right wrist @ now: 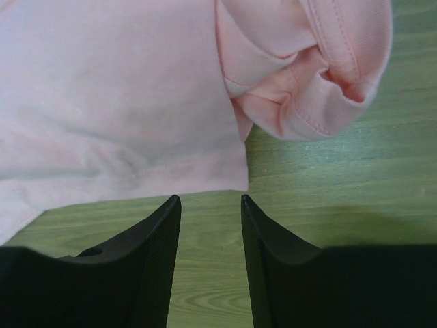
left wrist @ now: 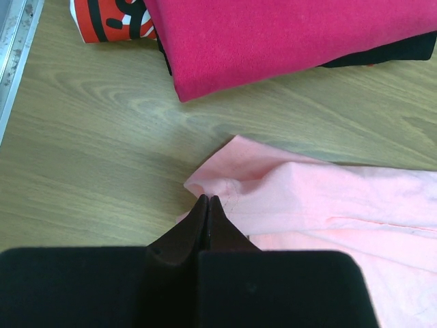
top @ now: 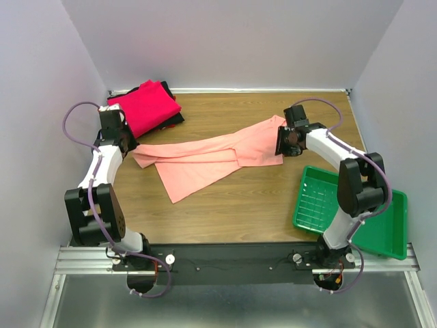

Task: Fold and stack the t-shirts
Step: Flatten the tshirt out

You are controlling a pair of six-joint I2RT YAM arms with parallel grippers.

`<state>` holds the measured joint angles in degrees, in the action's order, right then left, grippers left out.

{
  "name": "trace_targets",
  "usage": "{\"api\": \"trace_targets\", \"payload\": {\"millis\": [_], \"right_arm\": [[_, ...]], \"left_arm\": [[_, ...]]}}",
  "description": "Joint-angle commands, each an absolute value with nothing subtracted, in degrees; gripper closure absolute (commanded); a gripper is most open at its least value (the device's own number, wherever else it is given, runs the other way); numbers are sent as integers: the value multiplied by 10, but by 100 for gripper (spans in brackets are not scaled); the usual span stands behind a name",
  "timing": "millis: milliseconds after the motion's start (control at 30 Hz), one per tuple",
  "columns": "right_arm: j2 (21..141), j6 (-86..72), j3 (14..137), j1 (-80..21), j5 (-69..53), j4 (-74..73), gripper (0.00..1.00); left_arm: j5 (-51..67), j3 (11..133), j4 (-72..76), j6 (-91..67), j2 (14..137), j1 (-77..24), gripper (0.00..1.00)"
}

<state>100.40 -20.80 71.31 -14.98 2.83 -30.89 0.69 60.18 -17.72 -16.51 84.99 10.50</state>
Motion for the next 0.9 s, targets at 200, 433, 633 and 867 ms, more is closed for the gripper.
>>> {"api": "trace_targets", "payload": {"millis": [200, 433, 633, 867], "right_arm": [[1056, -199, 701, -148, 49, -284, 54], [1085, -201, 707, -148, 49, -277, 54], [1090, -207, 693, -148, 51, -275, 60], [1065, -217, 673, -147, 52, -278, 100]], "left_arm": [[7, 597, -182, -157, 828, 109, 100], [4, 605, -186, -156, 832, 109, 100], [4, 608, -188, -156, 831, 109, 100], [4, 607, -191, -154, 824, 109, 100]]}}
